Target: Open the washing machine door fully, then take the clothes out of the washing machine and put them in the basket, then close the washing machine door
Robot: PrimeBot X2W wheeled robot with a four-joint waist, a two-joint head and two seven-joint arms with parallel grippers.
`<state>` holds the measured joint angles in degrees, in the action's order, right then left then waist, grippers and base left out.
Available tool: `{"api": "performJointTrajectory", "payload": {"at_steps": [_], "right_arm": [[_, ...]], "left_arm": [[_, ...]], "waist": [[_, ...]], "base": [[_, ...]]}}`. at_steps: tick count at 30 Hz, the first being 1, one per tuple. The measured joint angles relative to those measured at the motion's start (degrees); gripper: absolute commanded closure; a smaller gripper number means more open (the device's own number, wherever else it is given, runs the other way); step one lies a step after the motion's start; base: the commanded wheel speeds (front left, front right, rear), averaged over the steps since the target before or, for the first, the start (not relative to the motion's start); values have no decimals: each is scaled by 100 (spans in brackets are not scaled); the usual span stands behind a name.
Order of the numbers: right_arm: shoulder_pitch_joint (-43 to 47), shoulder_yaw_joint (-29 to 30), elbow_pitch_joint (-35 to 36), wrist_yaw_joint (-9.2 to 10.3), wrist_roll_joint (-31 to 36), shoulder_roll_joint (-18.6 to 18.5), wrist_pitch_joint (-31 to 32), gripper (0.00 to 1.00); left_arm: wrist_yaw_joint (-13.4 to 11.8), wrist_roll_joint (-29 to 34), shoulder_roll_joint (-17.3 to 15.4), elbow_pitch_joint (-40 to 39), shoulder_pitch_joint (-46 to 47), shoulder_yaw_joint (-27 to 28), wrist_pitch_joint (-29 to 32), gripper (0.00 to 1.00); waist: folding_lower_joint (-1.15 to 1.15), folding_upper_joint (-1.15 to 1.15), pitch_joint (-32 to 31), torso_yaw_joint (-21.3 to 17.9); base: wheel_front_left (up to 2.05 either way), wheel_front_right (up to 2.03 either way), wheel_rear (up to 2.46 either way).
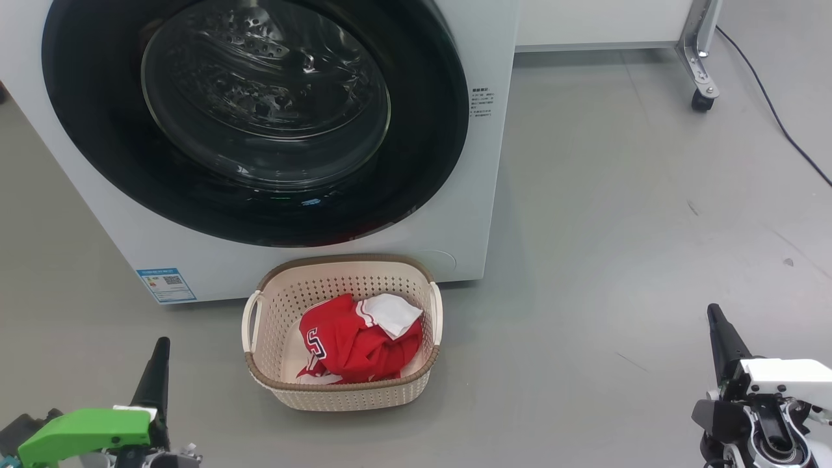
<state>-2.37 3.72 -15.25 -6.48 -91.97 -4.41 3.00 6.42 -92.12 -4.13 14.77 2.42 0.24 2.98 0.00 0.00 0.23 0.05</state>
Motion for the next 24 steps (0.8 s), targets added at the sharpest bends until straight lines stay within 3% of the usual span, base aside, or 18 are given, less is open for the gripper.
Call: {"api": "performJointTrajectory", "payload": {"at_steps": [4, 24], "right_arm": [[-67, 57, -16, -4, -237, 1, 55, 100], [-74, 73, -47, -12, -237, 1, 56, 100]], "left_arm": [[43, -258, 0, 32, 5, 67, 49, 100], [43, -263, 0, 85, 60, 92, 49, 100]], "waist": [[0, 0, -6, -5], [0, 0, -7, -5]], "base": [[0, 0, 0], [0, 0, 0]]}}
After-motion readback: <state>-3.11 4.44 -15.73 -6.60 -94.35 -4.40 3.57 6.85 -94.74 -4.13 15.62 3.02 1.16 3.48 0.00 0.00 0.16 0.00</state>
